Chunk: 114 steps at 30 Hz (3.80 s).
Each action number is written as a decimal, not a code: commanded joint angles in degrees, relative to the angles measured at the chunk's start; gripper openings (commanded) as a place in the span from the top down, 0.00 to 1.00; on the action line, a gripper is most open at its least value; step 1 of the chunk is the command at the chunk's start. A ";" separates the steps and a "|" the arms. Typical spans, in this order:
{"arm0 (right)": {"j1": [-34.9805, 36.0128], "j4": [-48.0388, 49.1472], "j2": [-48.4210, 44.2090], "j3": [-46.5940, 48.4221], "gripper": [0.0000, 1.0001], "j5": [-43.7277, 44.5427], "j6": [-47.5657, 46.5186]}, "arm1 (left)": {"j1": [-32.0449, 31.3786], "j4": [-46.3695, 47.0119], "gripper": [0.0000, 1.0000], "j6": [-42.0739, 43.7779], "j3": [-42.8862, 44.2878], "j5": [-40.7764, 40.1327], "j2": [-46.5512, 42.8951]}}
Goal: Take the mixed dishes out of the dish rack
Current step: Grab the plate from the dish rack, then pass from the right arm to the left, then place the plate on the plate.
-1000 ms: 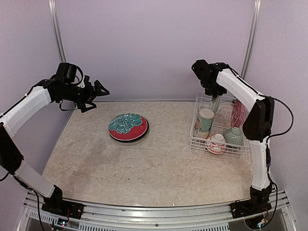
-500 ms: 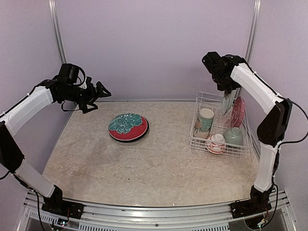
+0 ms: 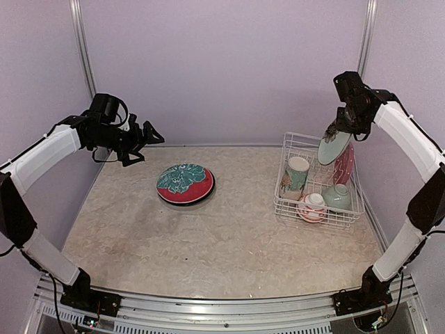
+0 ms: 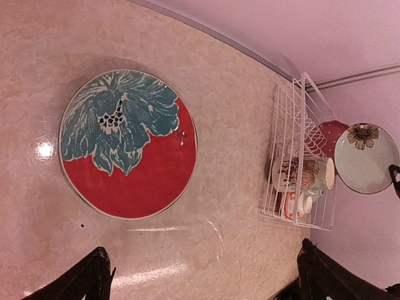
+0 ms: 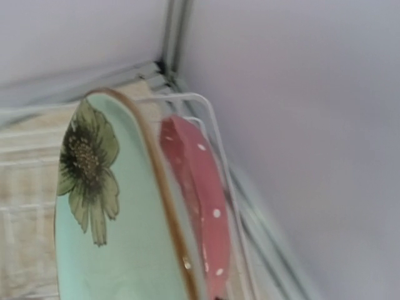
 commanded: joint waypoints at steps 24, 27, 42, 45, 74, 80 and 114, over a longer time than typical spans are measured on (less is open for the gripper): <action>0.05 45.74 -11.48 -22.70 1.00 -55.20 19.91 | -0.77 8.99 0.01 -0.90 -1.42 22.34 2.26; 3.63 50.75 -8.18 -24.28 1.00 -56.85 22.50 | -0.82 11.91 0.01 -3.09 -2.19 27.60 3.81; 14.85 66.18 9.05 -18.34 1.00 -65.66 31.48 | -0.51 24.26 0.15 -12.67 -5.83 40.98 11.24; 15.91 67.07 10.19 -17.64 1.00 -66.02 32.10 | -0.21 20.50 0.20 -11.84 -5.17 38.30 12.42; 20.96 65.57 17.39 -12.77 1.00 -63.93 30.14 | 0.95 12.18 0.95 -8.15 -2.97 30.20 15.09; 21.21 60.52 17.58 -12.92 0.83 -59.59 26.71 | 1.18 9.42 1.00 -7.07 -2.31 25.85 14.53; 20.07 46.71 -0.99 -25.68 0.00 -38.14 7.83 | 7.22 9.02 1.00 -6.55 -1.09 19.67 24.00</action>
